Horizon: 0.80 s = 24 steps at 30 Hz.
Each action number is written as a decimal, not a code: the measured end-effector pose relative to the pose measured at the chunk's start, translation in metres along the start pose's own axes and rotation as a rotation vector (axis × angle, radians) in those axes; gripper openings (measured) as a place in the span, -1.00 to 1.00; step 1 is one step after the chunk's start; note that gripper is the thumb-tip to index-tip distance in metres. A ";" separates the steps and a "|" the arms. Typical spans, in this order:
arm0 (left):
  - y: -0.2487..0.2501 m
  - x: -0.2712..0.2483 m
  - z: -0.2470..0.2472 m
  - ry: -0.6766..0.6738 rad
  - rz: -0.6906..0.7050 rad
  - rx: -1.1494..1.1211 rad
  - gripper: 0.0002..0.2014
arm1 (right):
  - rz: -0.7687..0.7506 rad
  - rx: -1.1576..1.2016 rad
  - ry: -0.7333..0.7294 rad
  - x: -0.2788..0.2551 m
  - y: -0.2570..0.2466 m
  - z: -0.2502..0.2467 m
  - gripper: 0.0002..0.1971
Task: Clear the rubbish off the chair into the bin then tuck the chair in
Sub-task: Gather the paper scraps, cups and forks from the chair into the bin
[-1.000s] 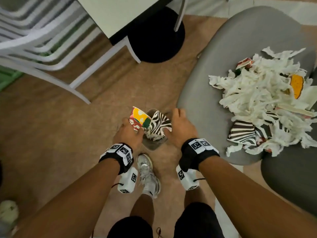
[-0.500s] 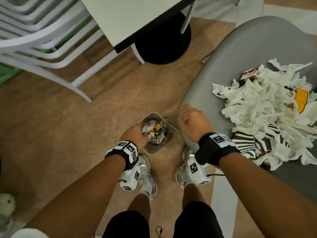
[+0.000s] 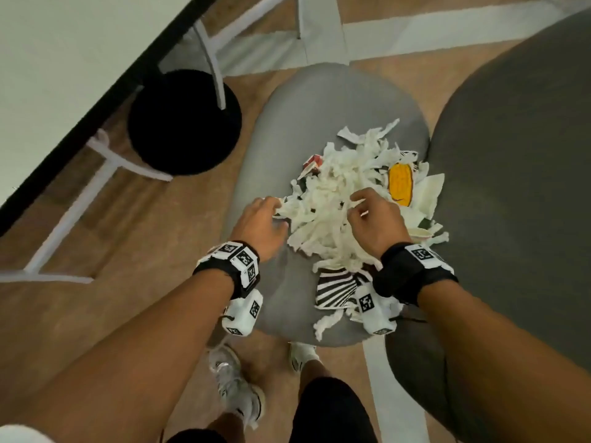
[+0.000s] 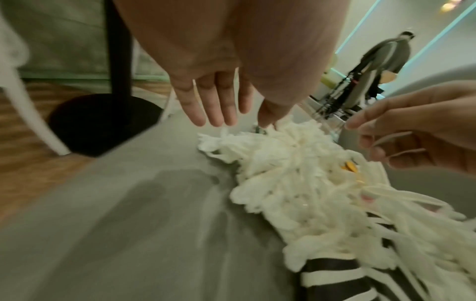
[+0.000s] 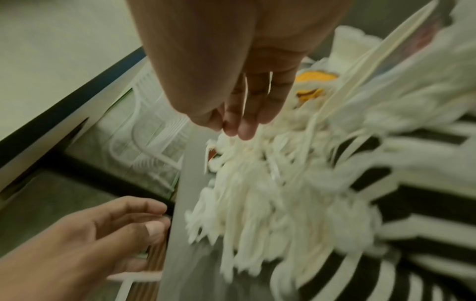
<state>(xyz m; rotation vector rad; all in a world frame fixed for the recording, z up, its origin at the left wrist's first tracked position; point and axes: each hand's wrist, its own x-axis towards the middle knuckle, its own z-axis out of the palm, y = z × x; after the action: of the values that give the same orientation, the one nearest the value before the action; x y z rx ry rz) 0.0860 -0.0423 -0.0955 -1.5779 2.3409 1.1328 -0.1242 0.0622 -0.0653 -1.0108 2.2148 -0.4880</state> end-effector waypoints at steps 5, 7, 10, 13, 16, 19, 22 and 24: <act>0.045 0.029 0.048 -0.128 0.008 0.163 -0.30 | 0.110 -0.012 0.135 0.032 0.052 -0.042 -0.74; 0.043 0.032 0.060 -0.201 -0.033 0.234 -0.45 | 0.153 -0.040 0.125 0.042 0.067 -0.045 -0.69; 0.040 0.032 0.062 -0.247 0.000 0.269 -0.85 | 0.219 -0.062 0.074 0.053 0.080 -0.039 -0.61; 0.041 0.032 0.054 -0.238 0.031 0.176 -0.80 | 0.254 -0.073 0.067 0.064 0.086 -0.030 -0.54; 0.042 0.034 0.045 -0.093 -0.019 0.052 -0.58 | 0.311 -0.096 0.083 0.074 0.086 -0.022 -0.43; 0.042 0.037 0.039 -0.021 -0.039 -0.074 -0.40 | 0.359 -0.148 0.095 0.083 0.081 -0.017 -0.33; 0.040 0.037 0.035 -0.023 -0.022 -0.134 -0.38 | 0.375 -0.224 0.068 0.088 0.078 -0.015 -0.37; 0.041 0.036 0.032 -0.021 -0.042 -0.173 -0.57 | 0.366 -0.256 0.066 0.088 0.077 -0.016 -0.42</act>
<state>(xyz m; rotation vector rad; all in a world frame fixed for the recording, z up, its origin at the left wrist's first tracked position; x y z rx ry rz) 0.0253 -0.0415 -0.1137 -1.6513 2.2387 1.3688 -0.2191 0.0440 -0.1324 -0.6918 2.4946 -0.0761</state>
